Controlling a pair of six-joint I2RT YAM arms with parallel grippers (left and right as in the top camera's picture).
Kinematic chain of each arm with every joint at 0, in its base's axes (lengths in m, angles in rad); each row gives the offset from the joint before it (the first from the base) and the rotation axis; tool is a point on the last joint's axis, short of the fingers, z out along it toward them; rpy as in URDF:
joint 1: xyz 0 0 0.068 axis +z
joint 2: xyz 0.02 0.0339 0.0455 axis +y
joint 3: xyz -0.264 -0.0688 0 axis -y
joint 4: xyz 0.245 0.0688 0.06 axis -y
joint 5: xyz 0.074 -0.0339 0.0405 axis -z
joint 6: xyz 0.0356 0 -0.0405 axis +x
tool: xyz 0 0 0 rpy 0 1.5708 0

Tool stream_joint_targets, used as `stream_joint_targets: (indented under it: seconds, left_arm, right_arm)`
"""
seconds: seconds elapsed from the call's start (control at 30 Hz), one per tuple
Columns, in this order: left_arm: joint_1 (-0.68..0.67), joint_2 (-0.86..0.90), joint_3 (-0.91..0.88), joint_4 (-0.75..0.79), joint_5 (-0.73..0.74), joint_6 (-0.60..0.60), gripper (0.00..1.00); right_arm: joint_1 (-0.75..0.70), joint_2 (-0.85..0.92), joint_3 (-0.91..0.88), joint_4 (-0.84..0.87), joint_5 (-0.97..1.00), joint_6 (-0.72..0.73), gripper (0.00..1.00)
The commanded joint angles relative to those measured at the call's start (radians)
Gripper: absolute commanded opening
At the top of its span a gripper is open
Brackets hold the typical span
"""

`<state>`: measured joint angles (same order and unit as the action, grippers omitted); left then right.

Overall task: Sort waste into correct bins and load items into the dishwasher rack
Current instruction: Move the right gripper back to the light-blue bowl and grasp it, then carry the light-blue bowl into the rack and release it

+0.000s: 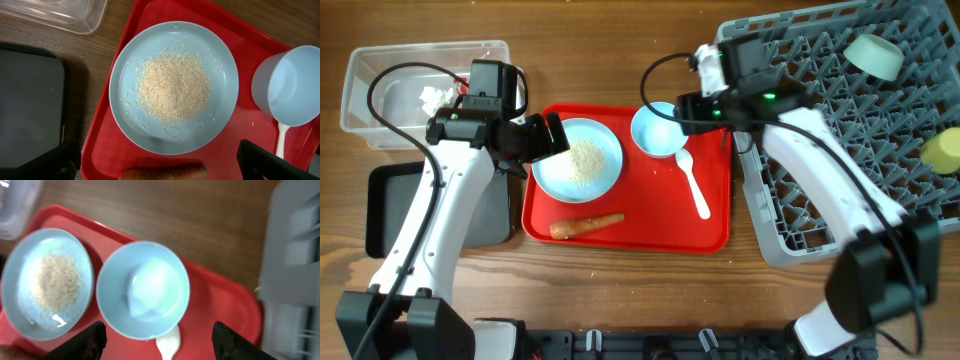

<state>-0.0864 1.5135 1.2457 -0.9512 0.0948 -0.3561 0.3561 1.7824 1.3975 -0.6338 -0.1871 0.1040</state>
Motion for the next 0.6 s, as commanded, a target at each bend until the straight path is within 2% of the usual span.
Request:
stream_joint_targets:
  seconds: [0.0, 0.1, 0.27, 0.37, 0.43, 0.57]
  left_arm:
    - [0.005, -0.014, 0.007, -0.001, 0.005, 0.005, 1.0]
    - [0.005, -0.014, 0.007, 0.0, 0.005, 0.005, 1.0]
    - [0.005, -0.014, 0.007, -0.001, 0.005, 0.005, 1.0]
    - [0.005, -0.014, 0.007, 0.0, 0.005, 0.005, 1.0]
    - [0.005, -0.014, 0.007, -0.001, 0.005, 0.005, 1.0]
    - [0.005, -0.014, 0.007, 0.0, 0.005, 0.005, 1.0]
  right_arm:
    - [0.008, 0.122, 0.003, 0.037, 0.045, 0.166, 0.63]
    - [0.008, 0.205, 0.003, 0.058, 0.045, 0.238, 0.55]
    - [0.008, 0.288, 0.003, 0.076, 0.066, 0.269, 0.37]
    - [0.007, 0.274, 0.003, 0.095, 0.077, 0.27, 0.15]
    - [0.006, 0.243, 0.01, 0.103, 0.101, 0.269, 0.06]
    - [0.003, 0.11, 0.045, 0.097, 0.19, 0.214, 0.04]
